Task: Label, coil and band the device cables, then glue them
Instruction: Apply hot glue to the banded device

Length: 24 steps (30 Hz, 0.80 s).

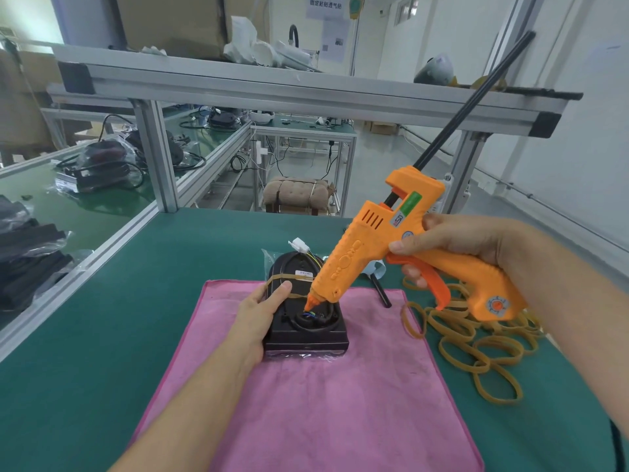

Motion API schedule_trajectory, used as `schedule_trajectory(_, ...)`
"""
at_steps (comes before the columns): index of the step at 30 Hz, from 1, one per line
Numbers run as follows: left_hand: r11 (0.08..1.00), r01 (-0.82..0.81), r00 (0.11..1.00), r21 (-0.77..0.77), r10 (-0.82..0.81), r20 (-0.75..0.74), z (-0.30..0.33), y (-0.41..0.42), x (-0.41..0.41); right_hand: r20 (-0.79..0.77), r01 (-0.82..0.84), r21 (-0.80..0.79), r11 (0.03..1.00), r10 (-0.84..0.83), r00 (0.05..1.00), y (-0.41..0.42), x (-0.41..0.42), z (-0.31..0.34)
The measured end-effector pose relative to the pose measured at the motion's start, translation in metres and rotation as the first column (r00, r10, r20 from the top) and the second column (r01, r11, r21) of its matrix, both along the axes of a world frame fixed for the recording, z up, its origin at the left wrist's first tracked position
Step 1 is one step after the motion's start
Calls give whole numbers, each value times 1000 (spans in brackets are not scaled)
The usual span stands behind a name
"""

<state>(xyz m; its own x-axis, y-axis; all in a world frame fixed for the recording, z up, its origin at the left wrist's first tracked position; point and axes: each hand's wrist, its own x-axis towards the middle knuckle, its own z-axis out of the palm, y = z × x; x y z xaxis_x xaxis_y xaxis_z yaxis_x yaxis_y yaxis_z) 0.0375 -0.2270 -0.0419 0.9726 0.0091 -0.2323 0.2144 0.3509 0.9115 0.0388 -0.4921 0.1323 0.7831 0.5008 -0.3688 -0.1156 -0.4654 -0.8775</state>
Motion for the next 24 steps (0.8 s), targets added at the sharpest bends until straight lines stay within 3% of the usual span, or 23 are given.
schedule_trajectory(24, 1000, 9, 1000, -15, -9, -1, 1, 0, -1, -11, -29, 16, 999, 29, 1000, -3, 0, -3)
